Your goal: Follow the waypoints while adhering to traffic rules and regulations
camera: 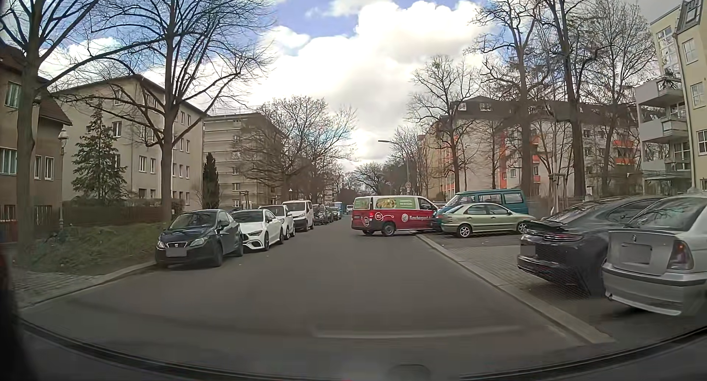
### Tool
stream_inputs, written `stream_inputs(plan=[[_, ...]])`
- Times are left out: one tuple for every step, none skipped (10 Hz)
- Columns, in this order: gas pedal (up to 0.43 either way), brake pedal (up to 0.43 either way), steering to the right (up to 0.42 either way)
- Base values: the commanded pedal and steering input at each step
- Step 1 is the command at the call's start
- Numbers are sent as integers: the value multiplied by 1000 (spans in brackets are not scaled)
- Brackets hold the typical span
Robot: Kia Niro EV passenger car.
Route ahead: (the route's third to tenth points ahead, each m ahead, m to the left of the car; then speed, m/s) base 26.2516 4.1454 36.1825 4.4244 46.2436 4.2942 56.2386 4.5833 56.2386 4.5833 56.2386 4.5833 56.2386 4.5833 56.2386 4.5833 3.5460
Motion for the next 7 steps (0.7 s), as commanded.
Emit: stream_inputs(plan=[[0,98,-3],[0,104,-3],[0,104,-3],[0,104,-3],[0,104,-3],[0,110,-3],[0,122,-3]])
